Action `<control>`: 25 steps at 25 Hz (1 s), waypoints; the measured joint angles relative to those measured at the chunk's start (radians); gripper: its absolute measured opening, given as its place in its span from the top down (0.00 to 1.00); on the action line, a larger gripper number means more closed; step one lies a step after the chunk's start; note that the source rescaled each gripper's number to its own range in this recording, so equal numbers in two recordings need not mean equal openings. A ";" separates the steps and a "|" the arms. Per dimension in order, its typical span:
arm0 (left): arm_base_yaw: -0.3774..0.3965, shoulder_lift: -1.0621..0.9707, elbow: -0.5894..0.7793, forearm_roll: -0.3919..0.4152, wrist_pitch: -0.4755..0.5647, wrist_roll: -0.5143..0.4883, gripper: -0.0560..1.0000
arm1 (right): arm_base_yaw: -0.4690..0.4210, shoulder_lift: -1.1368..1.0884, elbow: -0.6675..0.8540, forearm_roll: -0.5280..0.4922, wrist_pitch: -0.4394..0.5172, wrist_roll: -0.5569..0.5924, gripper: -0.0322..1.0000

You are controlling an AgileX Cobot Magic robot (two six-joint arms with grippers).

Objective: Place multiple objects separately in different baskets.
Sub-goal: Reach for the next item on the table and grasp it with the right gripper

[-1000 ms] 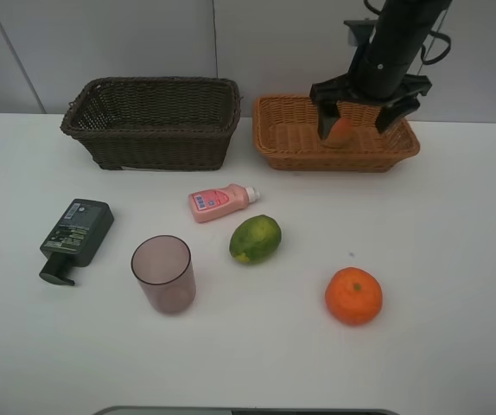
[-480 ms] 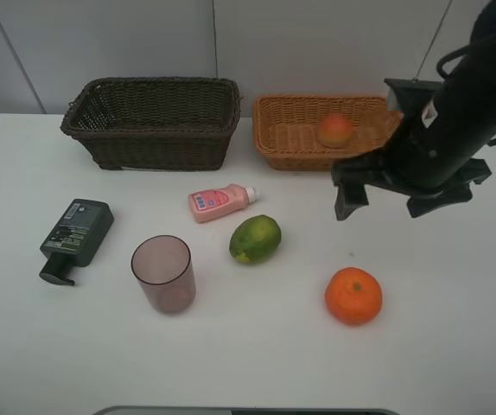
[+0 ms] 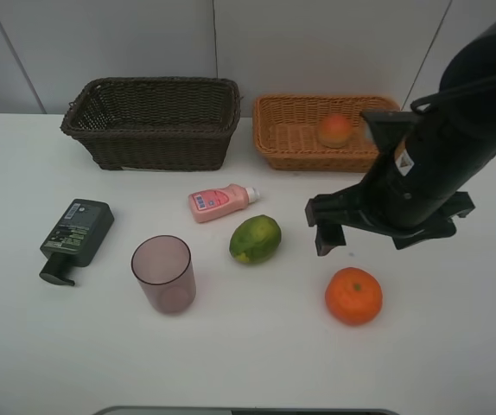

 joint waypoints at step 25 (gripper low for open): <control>0.000 0.000 0.000 0.000 0.000 0.000 0.08 | -0.014 0.234 0.149 -0.016 -0.271 0.116 0.00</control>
